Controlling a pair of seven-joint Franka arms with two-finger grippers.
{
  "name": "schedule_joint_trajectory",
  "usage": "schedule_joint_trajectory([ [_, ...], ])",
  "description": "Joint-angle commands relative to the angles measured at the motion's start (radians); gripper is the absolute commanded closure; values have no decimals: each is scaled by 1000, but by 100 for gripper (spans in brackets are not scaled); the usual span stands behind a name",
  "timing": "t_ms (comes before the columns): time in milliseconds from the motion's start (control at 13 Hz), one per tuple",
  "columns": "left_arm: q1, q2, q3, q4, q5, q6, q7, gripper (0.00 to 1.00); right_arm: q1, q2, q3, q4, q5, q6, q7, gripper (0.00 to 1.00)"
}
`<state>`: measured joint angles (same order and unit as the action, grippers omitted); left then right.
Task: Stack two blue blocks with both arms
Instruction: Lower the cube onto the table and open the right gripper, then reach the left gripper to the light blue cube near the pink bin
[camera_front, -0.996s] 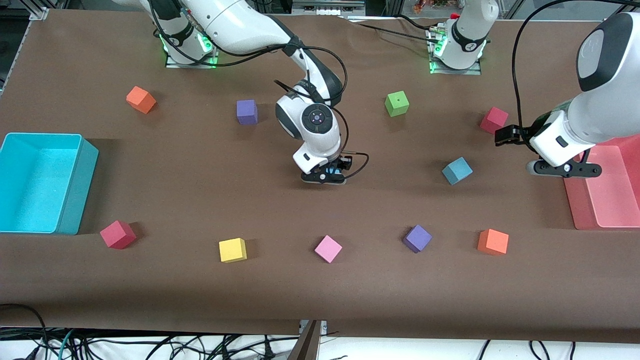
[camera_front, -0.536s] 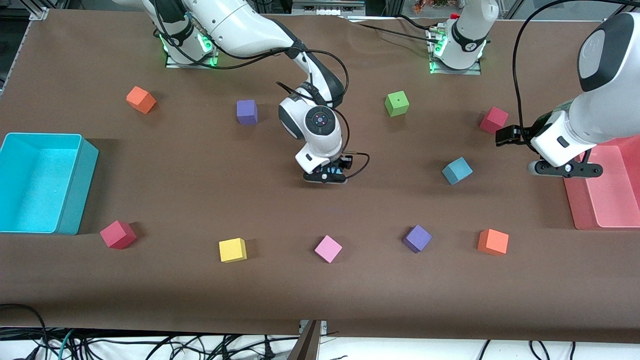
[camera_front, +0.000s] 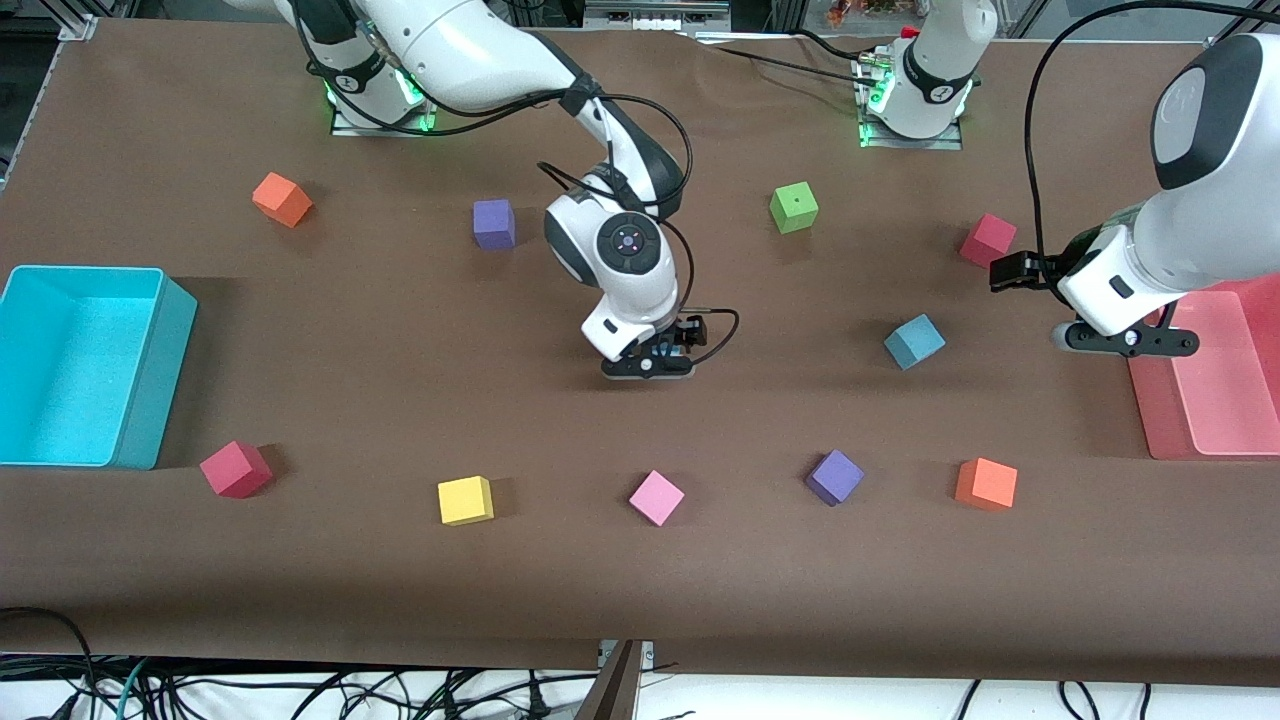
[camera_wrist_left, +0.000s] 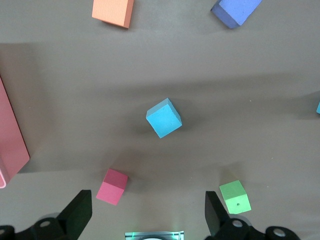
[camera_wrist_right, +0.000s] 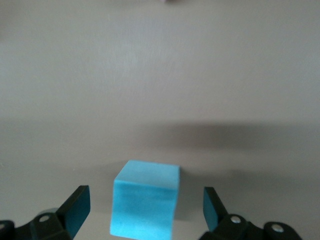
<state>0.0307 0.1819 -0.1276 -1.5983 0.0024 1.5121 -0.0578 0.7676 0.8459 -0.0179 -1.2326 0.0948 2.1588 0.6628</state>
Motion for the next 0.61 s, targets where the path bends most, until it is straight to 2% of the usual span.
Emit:
schedule_joint_trajectory([
  [0,9,-4,-3,-18,5,-10,-20,1,-76,-56,15,-11,13,-45,-302,0],
  [153,9,-4,-1,-17,5,-10,-22,0,-122,-60,16,-18,19,-46,-602,0],
  [383,11,-4,3,-17,5,-10,-24,0,-160,-59,18,-18,86,-43,-850,0],
  [536,41,2,5,-17,4,-15,-164,0,-194,-59,18,-18,118,-46,-1058,0],
])
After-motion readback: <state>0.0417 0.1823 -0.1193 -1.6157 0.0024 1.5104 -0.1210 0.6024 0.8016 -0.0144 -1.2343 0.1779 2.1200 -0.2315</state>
